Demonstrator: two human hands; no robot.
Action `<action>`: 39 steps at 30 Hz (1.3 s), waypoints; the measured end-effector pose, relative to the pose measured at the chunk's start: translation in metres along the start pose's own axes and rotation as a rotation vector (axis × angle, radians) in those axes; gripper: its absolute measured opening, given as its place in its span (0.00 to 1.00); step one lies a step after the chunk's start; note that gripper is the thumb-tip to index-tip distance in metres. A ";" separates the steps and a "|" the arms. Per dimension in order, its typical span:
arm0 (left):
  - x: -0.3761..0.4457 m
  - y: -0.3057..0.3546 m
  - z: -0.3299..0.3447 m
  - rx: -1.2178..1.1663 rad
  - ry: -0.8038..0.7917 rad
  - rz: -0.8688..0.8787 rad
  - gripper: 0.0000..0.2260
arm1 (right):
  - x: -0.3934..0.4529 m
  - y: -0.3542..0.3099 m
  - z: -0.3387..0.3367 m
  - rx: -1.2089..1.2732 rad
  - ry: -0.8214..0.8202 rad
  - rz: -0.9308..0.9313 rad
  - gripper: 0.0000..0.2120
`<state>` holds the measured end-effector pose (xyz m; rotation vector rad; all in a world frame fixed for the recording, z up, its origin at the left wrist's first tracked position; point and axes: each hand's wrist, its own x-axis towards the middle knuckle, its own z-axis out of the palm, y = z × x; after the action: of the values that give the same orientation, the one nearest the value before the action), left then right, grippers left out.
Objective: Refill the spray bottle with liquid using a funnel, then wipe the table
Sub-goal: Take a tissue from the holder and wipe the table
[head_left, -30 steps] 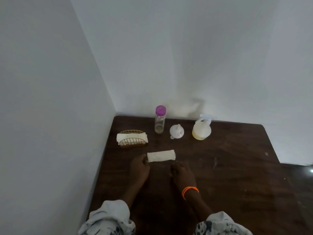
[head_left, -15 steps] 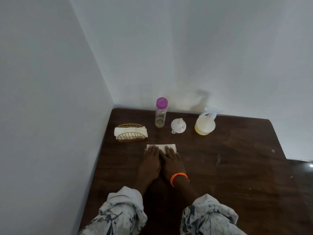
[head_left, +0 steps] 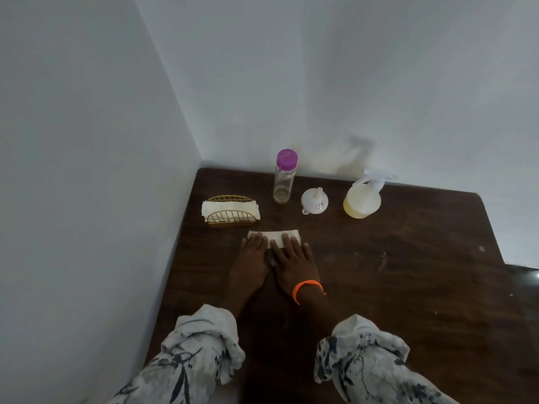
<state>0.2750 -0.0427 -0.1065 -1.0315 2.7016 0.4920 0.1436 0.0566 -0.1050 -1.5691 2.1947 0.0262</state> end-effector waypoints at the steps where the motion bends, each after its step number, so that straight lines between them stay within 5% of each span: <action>1: -0.008 0.003 0.003 0.002 -0.004 -0.002 0.29 | -0.009 -0.002 0.003 0.000 -0.004 0.002 0.28; 14: -0.123 0.077 0.057 -0.012 -0.173 0.119 0.28 | -0.160 0.007 0.070 0.071 0.053 0.144 0.27; 30: 0.061 0.097 -0.009 0.058 -0.047 0.078 0.28 | -0.014 0.093 -0.028 0.084 0.005 0.194 0.27; 39: -0.024 0.134 0.027 0.011 -0.072 0.146 0.26 | -0.115 0.093 0.018 0.096 0.031 0.196 0.27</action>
<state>0.2044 0.0756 -0.0930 -0.8017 2.7239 0.5283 0.0958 0.1974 -0.1017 -1.3072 2.3295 -0.0435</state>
